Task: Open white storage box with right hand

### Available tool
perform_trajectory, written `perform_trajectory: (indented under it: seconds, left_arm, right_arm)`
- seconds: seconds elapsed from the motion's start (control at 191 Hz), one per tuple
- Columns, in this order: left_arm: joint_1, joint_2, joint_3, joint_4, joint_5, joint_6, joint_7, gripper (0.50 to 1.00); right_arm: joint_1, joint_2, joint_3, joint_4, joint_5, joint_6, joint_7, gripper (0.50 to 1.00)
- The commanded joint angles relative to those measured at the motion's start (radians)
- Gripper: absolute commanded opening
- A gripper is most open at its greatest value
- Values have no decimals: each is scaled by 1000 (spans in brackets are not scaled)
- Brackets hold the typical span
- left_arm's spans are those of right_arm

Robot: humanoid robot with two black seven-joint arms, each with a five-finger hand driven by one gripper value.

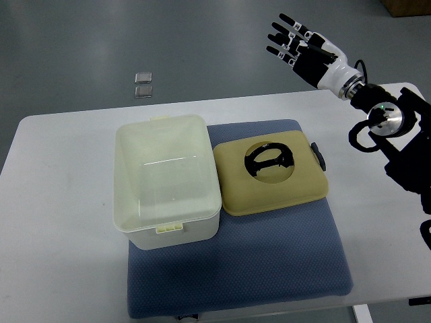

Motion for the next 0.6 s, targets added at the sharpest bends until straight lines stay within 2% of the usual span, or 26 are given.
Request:
perform_trajectory:
  seconds: [0.0, 0.115, 0.591]
  left_arm:
    - [0, 0, 0, 0, -1, 0, 0, 1000]
    - [0, 0, 0, 0, -1, 0, 0, 1000]
    - [0, 0, 0, 0, -1, 0, 0, 1000]
  right_arm:
    - [-22, 38, 2, 1, 250, 2, 61, 926]
    - [-42, 56, 1, 1, 250, 5, 104, 926]
    - [-62, 55, -13, -2, 238, 4, 106, 926]
